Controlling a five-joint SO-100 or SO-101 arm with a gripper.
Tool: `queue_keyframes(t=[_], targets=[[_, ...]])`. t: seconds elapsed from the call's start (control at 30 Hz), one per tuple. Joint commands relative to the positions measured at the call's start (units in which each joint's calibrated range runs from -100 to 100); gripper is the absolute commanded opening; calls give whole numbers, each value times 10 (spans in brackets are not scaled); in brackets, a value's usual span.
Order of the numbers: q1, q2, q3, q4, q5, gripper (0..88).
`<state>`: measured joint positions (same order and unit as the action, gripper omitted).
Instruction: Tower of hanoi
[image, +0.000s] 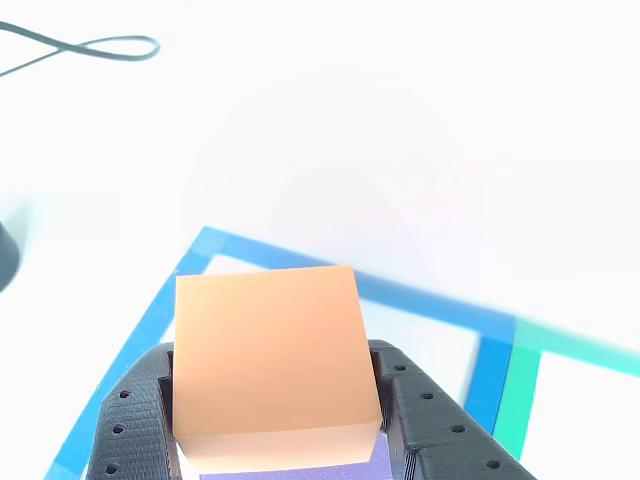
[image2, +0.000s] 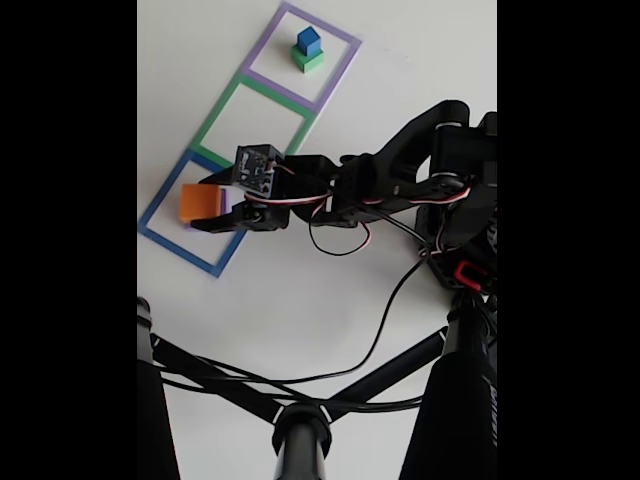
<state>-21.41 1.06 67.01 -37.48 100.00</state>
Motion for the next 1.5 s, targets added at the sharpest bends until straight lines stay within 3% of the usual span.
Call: queue_keyframes(t=[0.0,0.4,0.73,1.1,1.33,1.47], targets=[[-1,4,-5,-28,0,120],[2,57,-16,-72,0,125],[12,97,-32,-101,0,238],[19,46,-25,-90,0,294],[19,-73,-24,16,0,289],[26,-194,-36,159,0,265]])
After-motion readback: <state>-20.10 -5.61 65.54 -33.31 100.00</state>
